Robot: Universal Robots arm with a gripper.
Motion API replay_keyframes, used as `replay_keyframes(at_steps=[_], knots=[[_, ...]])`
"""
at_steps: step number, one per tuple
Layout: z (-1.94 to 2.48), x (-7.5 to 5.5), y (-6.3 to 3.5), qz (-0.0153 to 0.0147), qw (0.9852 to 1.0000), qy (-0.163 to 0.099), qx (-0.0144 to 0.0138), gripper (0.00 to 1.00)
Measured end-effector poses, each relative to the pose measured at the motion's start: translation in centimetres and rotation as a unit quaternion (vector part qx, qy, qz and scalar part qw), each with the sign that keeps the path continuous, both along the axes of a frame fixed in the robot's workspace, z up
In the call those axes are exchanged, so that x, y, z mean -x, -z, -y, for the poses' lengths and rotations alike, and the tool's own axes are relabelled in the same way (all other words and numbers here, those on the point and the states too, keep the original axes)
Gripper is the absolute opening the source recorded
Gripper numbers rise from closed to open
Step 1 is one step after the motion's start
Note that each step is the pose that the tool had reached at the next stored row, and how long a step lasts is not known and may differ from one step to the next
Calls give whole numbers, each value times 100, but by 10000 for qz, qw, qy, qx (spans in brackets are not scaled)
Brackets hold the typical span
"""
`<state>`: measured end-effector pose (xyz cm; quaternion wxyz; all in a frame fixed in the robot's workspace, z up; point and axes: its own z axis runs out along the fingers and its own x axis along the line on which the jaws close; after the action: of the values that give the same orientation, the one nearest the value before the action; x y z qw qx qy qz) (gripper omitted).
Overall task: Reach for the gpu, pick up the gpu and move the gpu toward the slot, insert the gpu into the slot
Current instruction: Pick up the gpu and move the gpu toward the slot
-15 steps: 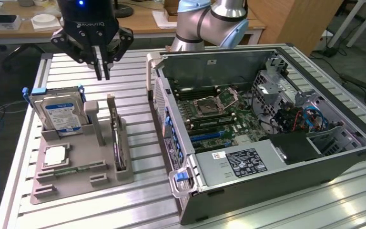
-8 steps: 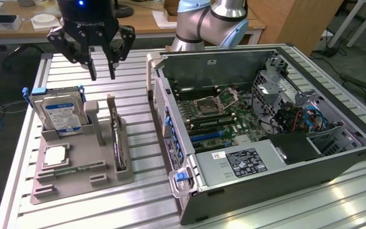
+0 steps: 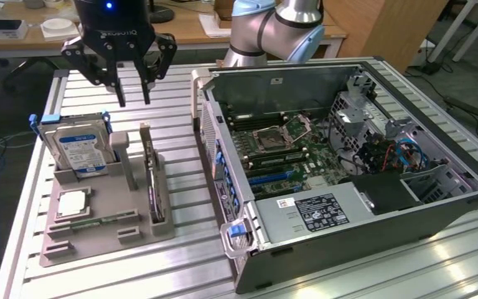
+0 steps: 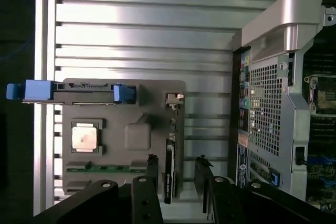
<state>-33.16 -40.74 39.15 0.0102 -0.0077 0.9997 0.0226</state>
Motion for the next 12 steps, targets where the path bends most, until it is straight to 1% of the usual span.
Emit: replay_keyframes(at_steps=[7,12], knots=[[10,0,31,-9,9996,-278,1,41],[11,0,71,-9,9993,-384,1,41]])
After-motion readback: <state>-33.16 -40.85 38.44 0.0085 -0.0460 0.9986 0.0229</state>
